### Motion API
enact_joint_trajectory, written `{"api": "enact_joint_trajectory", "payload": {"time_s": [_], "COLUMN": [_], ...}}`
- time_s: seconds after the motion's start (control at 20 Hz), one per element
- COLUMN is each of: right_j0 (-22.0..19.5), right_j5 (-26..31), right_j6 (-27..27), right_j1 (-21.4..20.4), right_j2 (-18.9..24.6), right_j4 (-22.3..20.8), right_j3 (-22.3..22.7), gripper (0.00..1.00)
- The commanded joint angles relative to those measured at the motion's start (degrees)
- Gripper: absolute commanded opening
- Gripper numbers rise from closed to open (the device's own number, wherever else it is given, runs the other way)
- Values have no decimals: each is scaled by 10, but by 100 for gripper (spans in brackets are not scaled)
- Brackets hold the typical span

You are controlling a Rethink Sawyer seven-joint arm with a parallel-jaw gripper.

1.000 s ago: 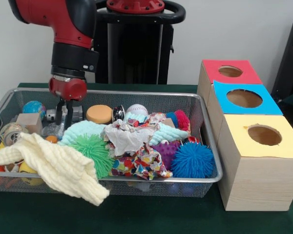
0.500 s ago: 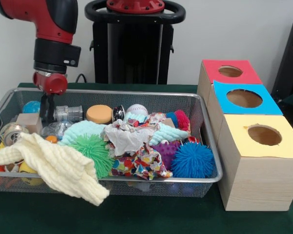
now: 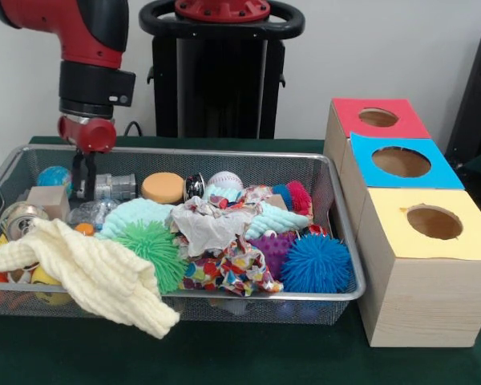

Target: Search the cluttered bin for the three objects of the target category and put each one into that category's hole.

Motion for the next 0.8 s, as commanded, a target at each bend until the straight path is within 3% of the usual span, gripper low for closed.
{"api": "enact_joint_trajectory", "payload": {"time_s": [0.05, 0.45, 0.8], "right_j0": [52, 93, 77], "right_j5": [22, 19, 27], "right_j6": [55, 78, 62], "right_j1": [-5, 1, 3], "right_j2": [14, 8, 19], "right_j4": [34, 86, 86], "right_j3": [5, -12, -24], "gripper": [100, 100, 100]}}
